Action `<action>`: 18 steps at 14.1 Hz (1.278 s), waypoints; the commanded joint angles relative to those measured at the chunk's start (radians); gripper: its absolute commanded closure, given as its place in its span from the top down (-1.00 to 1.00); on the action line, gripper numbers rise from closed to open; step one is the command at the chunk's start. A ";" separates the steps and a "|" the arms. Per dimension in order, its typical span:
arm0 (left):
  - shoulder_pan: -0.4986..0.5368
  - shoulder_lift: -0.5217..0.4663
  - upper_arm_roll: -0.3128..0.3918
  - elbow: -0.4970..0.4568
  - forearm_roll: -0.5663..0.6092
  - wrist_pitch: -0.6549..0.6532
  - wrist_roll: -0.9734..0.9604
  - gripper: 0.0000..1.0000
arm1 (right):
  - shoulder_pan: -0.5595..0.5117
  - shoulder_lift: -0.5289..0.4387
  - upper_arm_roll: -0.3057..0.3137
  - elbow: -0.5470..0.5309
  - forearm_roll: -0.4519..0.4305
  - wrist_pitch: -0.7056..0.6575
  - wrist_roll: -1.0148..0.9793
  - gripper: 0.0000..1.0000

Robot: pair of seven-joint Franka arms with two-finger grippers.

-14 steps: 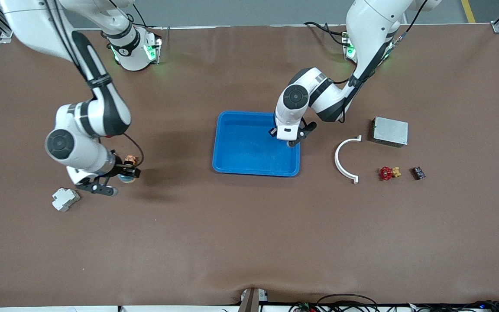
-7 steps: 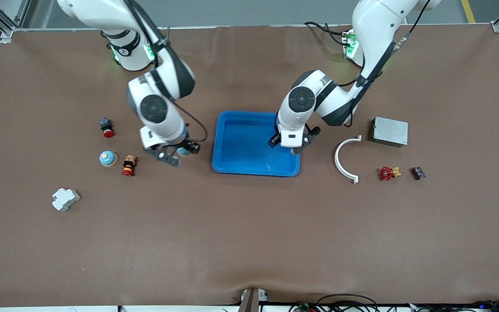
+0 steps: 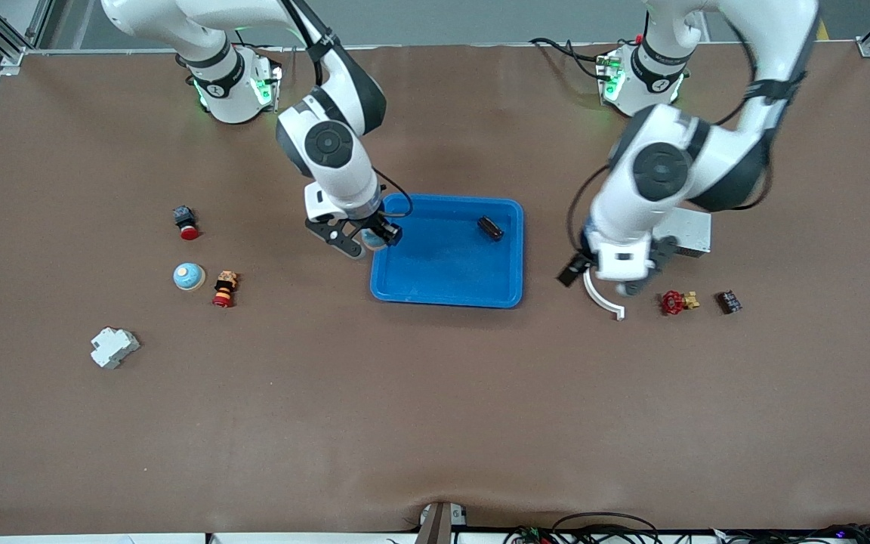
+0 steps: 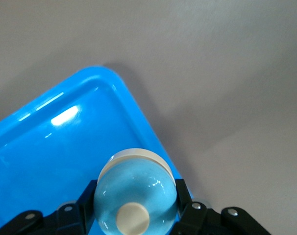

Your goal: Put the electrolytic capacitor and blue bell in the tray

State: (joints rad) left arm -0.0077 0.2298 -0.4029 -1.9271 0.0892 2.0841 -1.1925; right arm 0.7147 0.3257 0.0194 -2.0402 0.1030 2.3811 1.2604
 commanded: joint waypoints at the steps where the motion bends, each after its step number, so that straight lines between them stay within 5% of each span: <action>1: 0.119 -0.024 -0.010 -0.039 0.014 -0.027 0.179 1.00 | 0.044 0.016 -0.013 -0.017 0.024 0.050 0.060 -1.00; 8: 0.316 -0.001 -0.010 -0.070 0.082 -0.024 0.431 0.92 | 0.097 0.093 -0.013 -0.048 0.024 0.185 0.126 -1.00; 18: 0.480 0.216 -0.010 -0.066 0.278 0.177 0.478 0.27 | 0.169 0.177 -0.015 -0.028 0.026 0.267 0.218 -1.00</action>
State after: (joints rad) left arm 0.4573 0.4116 -0.3999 -1.9971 0.2944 2.2232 -0.7108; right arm 0.8619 0.4866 0.0182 -2.0809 0.1044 2.6402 1.4630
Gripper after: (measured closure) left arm 0.313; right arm 0.335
